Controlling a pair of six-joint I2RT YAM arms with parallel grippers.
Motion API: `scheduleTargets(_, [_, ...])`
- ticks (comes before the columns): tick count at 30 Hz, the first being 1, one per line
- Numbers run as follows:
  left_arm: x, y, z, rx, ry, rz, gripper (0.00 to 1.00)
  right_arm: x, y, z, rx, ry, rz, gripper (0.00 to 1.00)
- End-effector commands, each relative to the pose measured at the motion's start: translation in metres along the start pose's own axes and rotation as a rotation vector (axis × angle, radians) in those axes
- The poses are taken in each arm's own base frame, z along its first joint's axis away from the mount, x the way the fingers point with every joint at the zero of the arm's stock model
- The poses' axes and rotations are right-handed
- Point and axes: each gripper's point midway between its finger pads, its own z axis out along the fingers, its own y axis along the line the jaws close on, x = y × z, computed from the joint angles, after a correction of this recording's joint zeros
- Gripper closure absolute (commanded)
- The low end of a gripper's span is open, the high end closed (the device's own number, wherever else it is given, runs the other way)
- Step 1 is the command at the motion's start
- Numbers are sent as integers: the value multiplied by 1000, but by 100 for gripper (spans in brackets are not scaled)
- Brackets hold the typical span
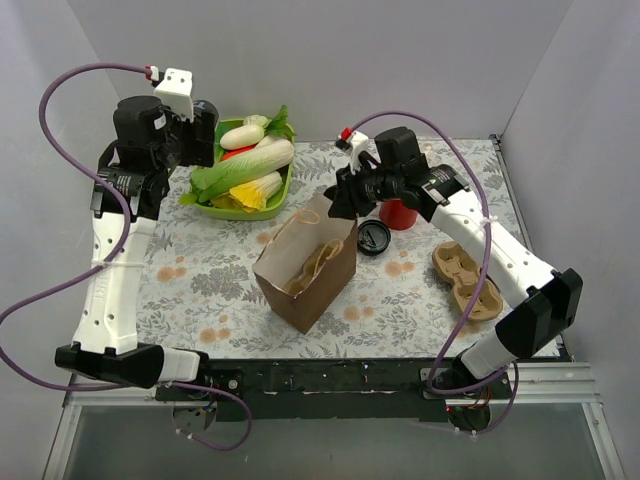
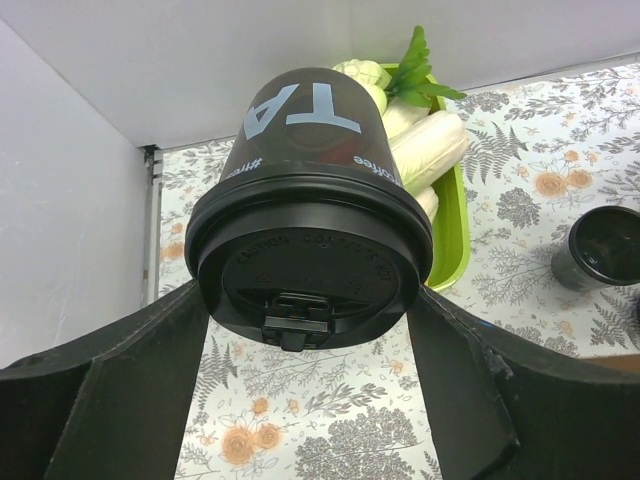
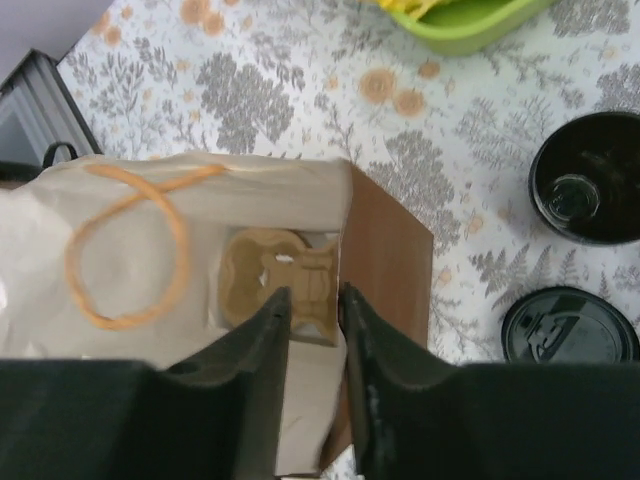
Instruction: Pack the takeout coffee
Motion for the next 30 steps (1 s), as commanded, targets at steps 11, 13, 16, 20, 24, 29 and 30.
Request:
scheduleTargets(11, [-6,-21,20,100,-39,-9,100,-29,9,-30,-201,24,-629,2])
scheduleTargets(13, [-5,-24,20,117,-37,-5,100,-28,18,-36,-300,-9,-899,2])
scheduleTargets(16, [-3,-31,19,159,-32,-4,100,-35,27,-40,-353,-84,-1086,2])
scheduleTargets(20, [4,-36,19,185,-11,-7,100,-51,51,-39,-461,-176,-1029,2])
scheduleTargets(24, [6,-39,16,203,-4,-5,100,-56,61,-21,-606,-179,-833,5])
scheduleTargets(29, [12,-46,8,247,20,1,100,-58,67,-12,-708,-184,-720,6])
scheduleTargets(30, [13,-46,6,249,20,2,100,-55,65,-6,-724,-177,-686,6])
